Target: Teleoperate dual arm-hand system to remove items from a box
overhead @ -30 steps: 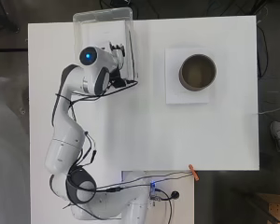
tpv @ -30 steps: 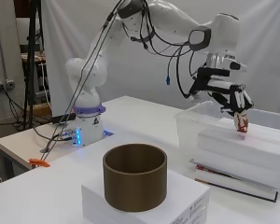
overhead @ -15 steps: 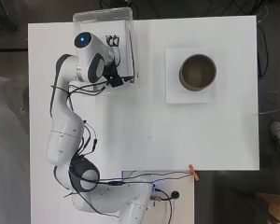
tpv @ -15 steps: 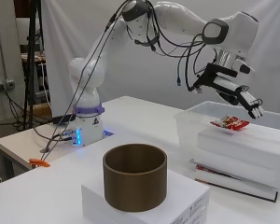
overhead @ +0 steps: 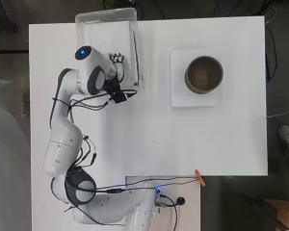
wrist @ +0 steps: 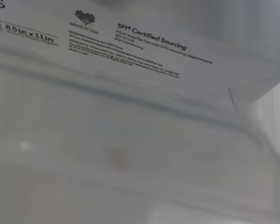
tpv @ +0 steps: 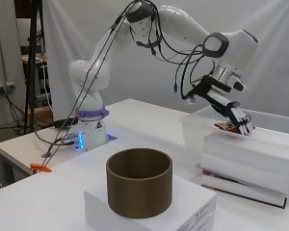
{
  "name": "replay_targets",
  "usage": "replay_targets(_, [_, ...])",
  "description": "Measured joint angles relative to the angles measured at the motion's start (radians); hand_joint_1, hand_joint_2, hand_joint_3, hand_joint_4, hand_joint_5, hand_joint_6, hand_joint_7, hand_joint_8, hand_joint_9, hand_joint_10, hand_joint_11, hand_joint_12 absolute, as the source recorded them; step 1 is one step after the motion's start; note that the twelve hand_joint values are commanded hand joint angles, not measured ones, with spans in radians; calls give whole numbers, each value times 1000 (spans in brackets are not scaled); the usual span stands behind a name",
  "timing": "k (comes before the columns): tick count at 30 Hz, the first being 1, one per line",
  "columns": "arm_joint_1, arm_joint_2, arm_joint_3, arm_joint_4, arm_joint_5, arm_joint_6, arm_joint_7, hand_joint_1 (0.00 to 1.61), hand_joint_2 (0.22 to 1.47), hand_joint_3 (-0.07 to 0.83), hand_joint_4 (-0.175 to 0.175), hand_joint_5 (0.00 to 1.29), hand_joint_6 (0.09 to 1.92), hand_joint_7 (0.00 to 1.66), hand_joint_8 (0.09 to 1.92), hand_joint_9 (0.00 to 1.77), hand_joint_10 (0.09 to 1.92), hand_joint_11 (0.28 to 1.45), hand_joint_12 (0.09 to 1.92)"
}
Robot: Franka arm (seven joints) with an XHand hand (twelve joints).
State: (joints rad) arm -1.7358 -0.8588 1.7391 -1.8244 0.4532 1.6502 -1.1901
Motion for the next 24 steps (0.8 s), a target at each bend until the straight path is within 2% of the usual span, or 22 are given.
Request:
replay_targets(5, [23, -12, -7, -24, -31, 36, 34, 106, 833, 3, 110, 194, 87, 230, 87, 345, 87, 460, 87])
replay_targets(9, [30, -22, -8, -45, -52, 76, 42, 132, 840, 4, 97, 236, 87, 246, 87, 338, 87, 449, 87])
replay_targets(10, [32, -24, -8, -51, -59, 87, 47, 165, 863, 6, 99, 312, 87, 300, 87, 374, 87, 453, 87])
replay_targets(11, [29, -27, -3, -51, -60, 92, 49, 549, 973, 13, 19, 490, 445, 559, 445, 675, 424, 573, 404])
replay_targets(12, [24, -28, 0, -53, -58, 102, 46, 847, 1057, 14, 63, 655, 1045, 835, 1053, 1008, 1029, 800, 965])
replay_targets(13, [27, -28, -5, -63, -47, 122, 39, 1036, 1107, 12, 111, 758, 1456, 1016, 1470, 1230, 1447, 967, 1370])
replay_targets(14, [32, -28, -14, -80, -23, 140, 33, 1141, 1135, 11, 142, 813, 1689, 1112, 1706, 1344, 1685, 1054, 1601])
replay_targets(15, [36, -28, -20, -95, 9, 152, 30, 1195, 1149, 9, 159, 839, 1810, 1158, 1829, 1397, 1808, 1092, 1718])
replay_targets(17, [46, -25, -34, -118, 97, 173, 23, 1230, 1161, 8, 172, 852, 1897, 1179, 1917, 1420, 1897, 1102, 1799])
replay_targets(19, [62, -23, -45, -128, 160, 186, 16, 1228, 1165, 7, 175, 841, 1916, 1174, 1920, 1412, 1916, 1090, 1811])
replay_targets(24, [78, -15, -90, -113, 182, 159, -2, 1194, 1170, 7, 175, 846, 1920, 1181, 1920, 1416, 1920, 1098, 1811])
